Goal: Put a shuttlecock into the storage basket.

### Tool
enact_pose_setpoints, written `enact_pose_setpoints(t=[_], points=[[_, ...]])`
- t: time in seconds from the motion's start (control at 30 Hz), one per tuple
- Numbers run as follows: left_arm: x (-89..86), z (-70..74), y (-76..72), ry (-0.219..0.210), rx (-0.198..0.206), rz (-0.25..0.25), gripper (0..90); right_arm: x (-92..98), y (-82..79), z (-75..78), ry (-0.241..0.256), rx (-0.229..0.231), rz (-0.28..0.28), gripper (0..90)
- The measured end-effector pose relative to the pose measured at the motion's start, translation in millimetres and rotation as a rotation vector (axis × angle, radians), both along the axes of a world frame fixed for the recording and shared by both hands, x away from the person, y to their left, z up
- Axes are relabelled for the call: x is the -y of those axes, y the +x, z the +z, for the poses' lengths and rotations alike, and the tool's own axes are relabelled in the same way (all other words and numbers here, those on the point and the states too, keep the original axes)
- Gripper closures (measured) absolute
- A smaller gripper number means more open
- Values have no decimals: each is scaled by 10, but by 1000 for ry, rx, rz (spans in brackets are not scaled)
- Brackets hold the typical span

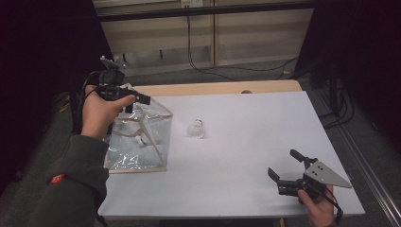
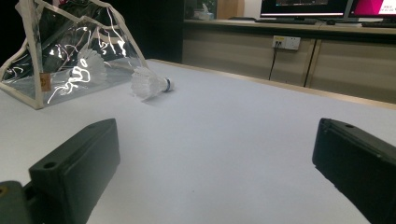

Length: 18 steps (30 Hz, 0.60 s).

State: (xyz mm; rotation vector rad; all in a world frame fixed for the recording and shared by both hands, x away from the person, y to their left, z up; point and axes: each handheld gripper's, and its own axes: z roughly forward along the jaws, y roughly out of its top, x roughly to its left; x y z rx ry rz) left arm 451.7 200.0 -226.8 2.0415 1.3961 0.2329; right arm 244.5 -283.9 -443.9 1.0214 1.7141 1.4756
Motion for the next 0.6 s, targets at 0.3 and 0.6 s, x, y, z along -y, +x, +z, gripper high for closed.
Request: enact_pose_setpoints(t=[0.3,0.6], points=[[242,-2,-36,-18,11,-57,239,-3,-1,1,-6,0,0,9],[434,-89,-46,-15,0,-94,207,-8,0,0,-8,1,1,9]])
